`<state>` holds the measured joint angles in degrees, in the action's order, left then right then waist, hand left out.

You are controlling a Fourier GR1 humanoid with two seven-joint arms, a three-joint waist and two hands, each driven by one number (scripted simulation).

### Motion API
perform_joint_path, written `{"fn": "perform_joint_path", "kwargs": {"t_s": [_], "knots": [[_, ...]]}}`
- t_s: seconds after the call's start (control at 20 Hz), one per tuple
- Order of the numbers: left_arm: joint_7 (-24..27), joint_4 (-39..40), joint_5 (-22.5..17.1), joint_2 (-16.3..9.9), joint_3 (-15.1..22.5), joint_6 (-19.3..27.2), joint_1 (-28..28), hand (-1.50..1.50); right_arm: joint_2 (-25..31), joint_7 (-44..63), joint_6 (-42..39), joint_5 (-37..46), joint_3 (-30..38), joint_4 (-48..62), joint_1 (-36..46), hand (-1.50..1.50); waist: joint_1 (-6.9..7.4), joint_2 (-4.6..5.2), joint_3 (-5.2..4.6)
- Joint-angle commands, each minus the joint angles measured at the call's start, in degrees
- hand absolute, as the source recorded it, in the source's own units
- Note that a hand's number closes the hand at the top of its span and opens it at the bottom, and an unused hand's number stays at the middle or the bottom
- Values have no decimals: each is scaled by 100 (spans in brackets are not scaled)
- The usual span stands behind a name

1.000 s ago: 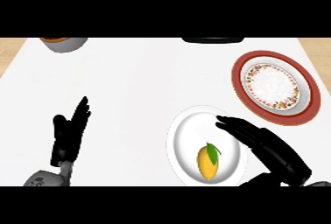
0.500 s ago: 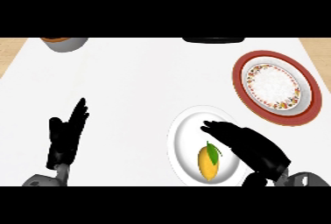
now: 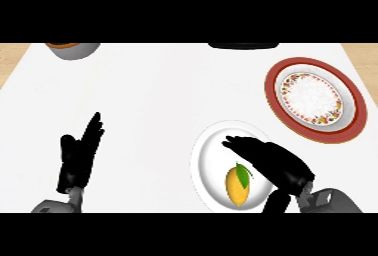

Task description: Pick the lemon from the plate and place it in the plate

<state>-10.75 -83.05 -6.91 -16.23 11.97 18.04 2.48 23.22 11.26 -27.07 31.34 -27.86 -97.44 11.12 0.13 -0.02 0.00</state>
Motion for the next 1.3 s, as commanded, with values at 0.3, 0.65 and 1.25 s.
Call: {"fn": "perform_joint_path", "kwargs": {"t_s": [0.3,0.65,1.25], "knots": [[-558,-652,299,203,-323,-272,-215,0,-364,-545,-354,648,314,287,-282,-150,4,-3,2],[-589,-575,471,300,-594,-546,-180,0,-780,-835,-192,1239,269,769,-300,-150,5,-1,2],[-232,-6,868,714,-739,-557,56,0,-799,-1806,509,2060,497,1104,-157,150,-8,1,1]]}}
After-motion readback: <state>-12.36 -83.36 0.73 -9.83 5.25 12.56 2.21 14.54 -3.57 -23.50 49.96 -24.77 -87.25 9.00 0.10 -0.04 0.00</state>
